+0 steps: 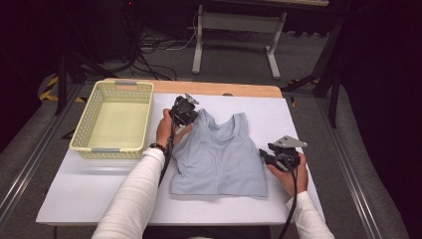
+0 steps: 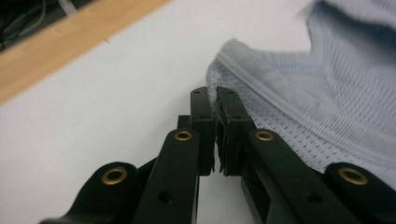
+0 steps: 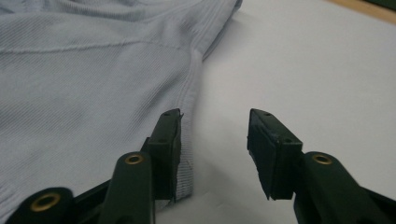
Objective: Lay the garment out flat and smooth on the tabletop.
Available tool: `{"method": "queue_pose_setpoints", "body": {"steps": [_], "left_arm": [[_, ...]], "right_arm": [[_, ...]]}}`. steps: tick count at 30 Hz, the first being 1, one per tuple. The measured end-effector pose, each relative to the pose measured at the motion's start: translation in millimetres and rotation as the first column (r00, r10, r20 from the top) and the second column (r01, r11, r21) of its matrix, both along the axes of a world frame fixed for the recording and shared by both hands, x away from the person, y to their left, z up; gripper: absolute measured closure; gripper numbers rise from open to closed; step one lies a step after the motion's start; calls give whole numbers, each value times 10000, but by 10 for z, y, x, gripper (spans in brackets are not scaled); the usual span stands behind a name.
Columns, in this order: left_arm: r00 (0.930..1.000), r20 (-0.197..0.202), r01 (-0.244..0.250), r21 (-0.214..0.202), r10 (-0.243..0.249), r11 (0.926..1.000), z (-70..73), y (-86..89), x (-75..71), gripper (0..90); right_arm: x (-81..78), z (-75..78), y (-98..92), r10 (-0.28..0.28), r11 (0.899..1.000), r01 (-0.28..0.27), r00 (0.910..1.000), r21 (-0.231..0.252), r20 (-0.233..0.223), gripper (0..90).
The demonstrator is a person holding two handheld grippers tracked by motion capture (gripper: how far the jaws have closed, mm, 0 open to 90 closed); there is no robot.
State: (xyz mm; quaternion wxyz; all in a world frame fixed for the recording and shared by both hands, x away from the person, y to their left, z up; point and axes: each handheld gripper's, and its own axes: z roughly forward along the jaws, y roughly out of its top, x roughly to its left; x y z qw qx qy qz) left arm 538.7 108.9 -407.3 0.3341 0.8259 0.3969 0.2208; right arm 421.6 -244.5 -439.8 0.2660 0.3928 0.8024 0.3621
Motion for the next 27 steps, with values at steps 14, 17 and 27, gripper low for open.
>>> {"method": "queue_pose_setpoints", "body": {"steps": [14,17,27], "left_arm": [[9954,645,-664,-695,709,9954,298,-6,-49,711],[9960,766,-418,-669,469,9969,269,-59,-143,742],[9933,1110,362,-374,-319,9986,210,-173,-418,781]], "right_arm": [[-28,-10,28,329,9989,-321,9992,333,-234,555],[-34,-8,24,355,9987,-347,9991,361,-216,556],[-88,16,32,385,9986,-384,9992,353,-41,563]]}}
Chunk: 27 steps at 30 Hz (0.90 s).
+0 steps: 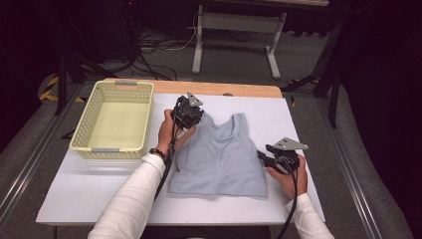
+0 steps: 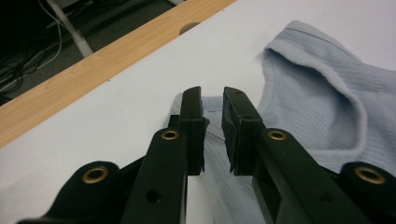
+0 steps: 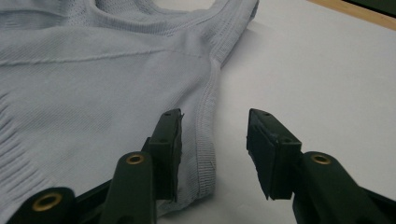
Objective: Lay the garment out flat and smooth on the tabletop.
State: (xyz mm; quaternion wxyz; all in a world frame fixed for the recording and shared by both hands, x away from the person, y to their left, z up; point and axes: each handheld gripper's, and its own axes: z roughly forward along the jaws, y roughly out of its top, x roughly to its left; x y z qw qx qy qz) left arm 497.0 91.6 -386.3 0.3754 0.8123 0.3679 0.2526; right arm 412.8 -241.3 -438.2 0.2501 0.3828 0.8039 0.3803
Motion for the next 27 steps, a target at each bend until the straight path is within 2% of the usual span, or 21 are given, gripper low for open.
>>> {"method": "queue_pose_setpoints", "body": {"steps": [2,6,9,11,13,15,17,18,19,21,23,25,27], "left_arm": [[9994,104,324,-29,-324,9995,19,-20,-80,802],[9968,326,728,247,-736,9970,37,-47,-242,793],[9923,348,1185,185,-1191,9928,12,-27,-418,765],[9873,439,1520,175,-1526,9882,-27,-11,-586,739],[9818,560,1801,328,-1817,9831,-56,9,-739,660],[9712,537,2290,569,-2320,9718,-104,41,-926,550],[9590,756,2672,786,-2730,9604,-171,79,-1124,497],[9565,667,2781,840,-2839,9569,-211,99,-1212,447],[9512,528,2999,737,-3040,9511,-259,120,-1294,415],[9352,394,3483,776,-3519,9342,-349,180,-1446,371],[9237,43,3815,827,-3832,9206,-435,229,-1572,349],[9196,-97,3920,897,-3928,9156,-490,258,-1646,325],[9231,-217,3840,1088,-3840,9169,-556,295,-1708,314]], "right_arm": [[-12,2,1,58,10000,-58,10000,34,-23,562],[-45,13,10,54,10000,-54,10000,84,-2,559],[-59,24,-6,-6,10000,6,10000,63,37,578],[-62,29,-26,-103,9999,103,9999,7,31,582],[-70,32,-52,-216,9997,215,9997,76,64,581],[-79,31,-77,-316,9995,316,9995,-19,61,602],[-89,22,-115,-415,9991,415,9991,-22,-28,646],[-94,13,-132,-427,9991,427,9990,-27,-105,653],[-99,3,-148,-462,9989,462,9988,-25,-137,654],[-110,-11,-174,-517,9986,519,9984,101,-213,652],[-122,-22,-175,-414,9989,420,9987,213,-285,628],[-128,-38,-146,-120,9994,131,9993,314,-355,588],[-131,-46,-98,96,9996,-88,9994,268,-324,573]]}}
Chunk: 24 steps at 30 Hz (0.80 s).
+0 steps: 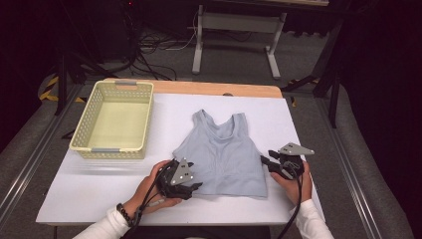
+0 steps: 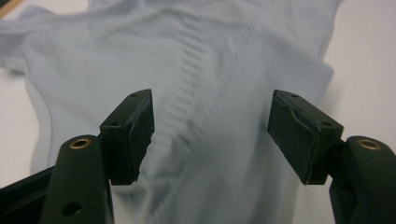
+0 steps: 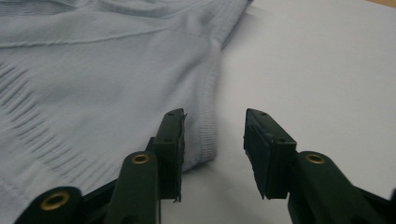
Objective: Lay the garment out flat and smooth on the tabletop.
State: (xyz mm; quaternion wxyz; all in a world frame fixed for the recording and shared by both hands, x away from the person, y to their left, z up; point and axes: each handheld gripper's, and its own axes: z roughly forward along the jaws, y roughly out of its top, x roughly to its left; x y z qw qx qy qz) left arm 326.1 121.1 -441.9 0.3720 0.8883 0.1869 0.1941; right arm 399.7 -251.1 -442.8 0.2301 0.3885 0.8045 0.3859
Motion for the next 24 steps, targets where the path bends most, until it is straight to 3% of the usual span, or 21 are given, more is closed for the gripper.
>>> {"method": "queue_pose_setpoints", "body": {"steps": [3,5,7,11,14,17,20,24], "left_arm": [[9981,-617,-96,-51,93,9999,-116,90,-2,327],[9965,-818,-139,70,144,9999,-168,116,13,339],[9926,-1212,-45,-99,33,9999,-196,145,36,342],[9884,-1520,-14,-220,-20,9998,-207,177,41,407],[9893,-1457,-44,-250,7,9997,-208,188,51,477],[9907,-1353,-170,-256,133,9995,-211,196,67,572],[9951,-975,-182,43,186,9998,-203,170,77,706],[9970,-759,-143,274,163,9995,-181,125,109,766]], "right_arm": [[5,-31,58,175,9996,-176,9998,-226,-64,557],[27,-68,75,191,9993,-197,9996,-303,-215,547],[54,-98,81,146,9995,-160,9988,-289,-474,538],[97,-141,90,114,9996,-136,9959,-241,-901,587],[111,-141,76,302,9995,-304,9932,-1,-1122,667],[107,-136,82,478,9988,-490,9927,-86,-1107,755],[116,-124,96,453,9980,-489,9952,-391,-864,795],[126,-79,89,214,9974,-238,9991,-685,-363,811]]}}
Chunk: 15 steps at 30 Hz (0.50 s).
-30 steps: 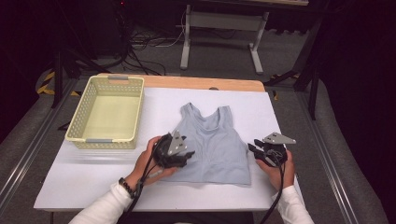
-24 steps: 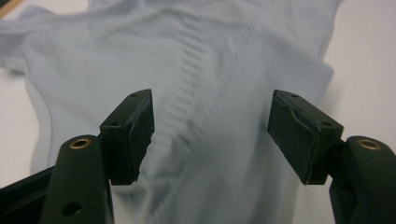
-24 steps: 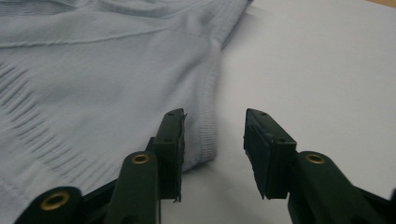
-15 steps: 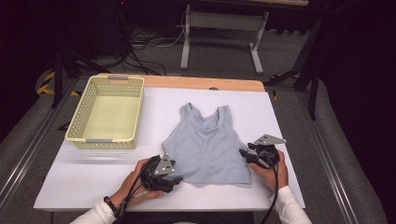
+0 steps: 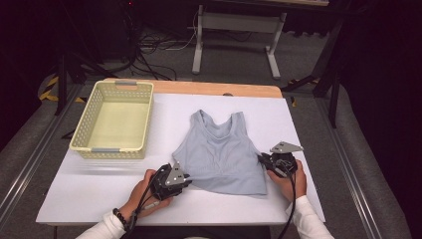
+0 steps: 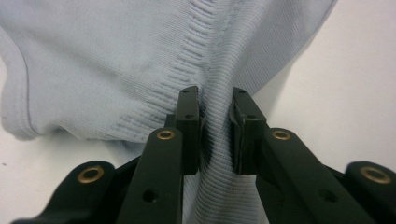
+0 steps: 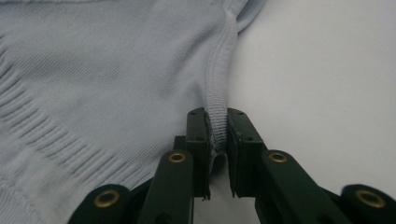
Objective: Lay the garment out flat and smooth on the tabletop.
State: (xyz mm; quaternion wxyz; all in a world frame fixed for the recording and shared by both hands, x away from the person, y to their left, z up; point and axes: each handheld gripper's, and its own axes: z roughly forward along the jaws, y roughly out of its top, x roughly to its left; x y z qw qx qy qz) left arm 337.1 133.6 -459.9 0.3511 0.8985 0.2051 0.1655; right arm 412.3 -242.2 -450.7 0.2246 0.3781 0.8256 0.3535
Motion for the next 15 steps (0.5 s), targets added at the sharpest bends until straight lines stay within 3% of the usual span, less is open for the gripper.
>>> {"method": "queue_pose_setpoints", "body": {"steps": [5,11,15], "left_arm": [[9999,25,-162,-749,164,9971,107,-14,98,771],[9989,476,25,-1444,44,9895,295,36,-49,742],[9970,730,-143,-1540,259,9880,346,135,-110,736]], "right_arm": [[14,131,-75,-765,9969,749,9941,231,773,814],[-26,265,-145,-1546,9878,1503,9774,401,1443,794],[-81,267,-209,-1932,9807,1862,9693,592,1523,746]]}}
